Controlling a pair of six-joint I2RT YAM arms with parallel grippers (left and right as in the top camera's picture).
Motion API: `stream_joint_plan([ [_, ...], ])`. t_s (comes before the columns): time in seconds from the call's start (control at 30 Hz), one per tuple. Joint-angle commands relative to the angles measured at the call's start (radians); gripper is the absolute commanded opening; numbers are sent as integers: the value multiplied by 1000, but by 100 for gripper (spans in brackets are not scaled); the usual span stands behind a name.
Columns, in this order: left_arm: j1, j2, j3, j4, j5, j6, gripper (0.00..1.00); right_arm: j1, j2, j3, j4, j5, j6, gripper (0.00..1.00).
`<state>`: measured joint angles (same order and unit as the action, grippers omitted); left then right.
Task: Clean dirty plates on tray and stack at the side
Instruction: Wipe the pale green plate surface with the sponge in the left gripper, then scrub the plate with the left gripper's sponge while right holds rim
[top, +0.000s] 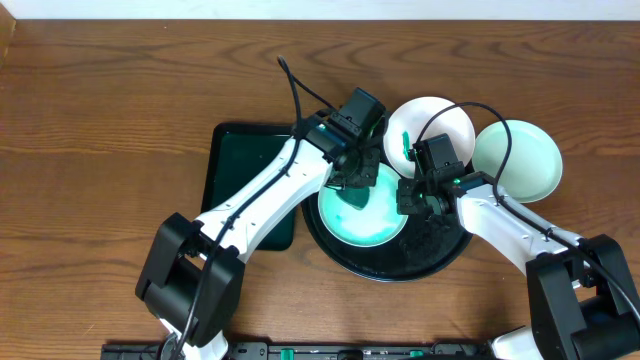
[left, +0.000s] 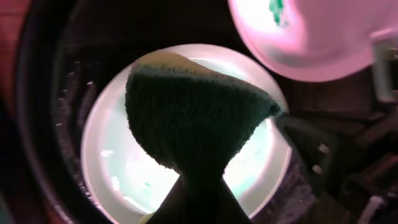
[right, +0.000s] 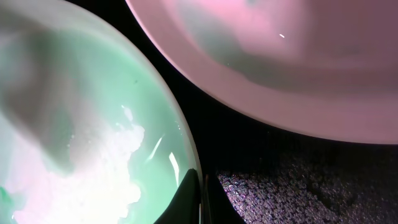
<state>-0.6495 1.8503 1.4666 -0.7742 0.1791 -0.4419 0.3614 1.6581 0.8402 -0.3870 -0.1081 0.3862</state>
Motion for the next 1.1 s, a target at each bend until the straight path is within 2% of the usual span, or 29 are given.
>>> stream_joint_plan([
  [0.0, 3, 19, -29, 3, -73, -2, 7, 13, 9, -5, 5, -10, 2, 1],
  [0.3, 6, 24, -157, 90, -88, -55, 7, 13, 9, -5, 6, -17, 1, 1],
  [0.6, 6, 25, -294, 243, -87, -101, 7, 13, 9, -5, 5, -17, 1, 1],
  [0.73, 6, 26, -364, 295, -87, -156, 8, 13, 9, -5, 5, -17, 1, 1],
  [1.07, 2, 26, -420, 358, -77, -235, 8, 13, 9, -5, 6, -31, 0, 1],
])
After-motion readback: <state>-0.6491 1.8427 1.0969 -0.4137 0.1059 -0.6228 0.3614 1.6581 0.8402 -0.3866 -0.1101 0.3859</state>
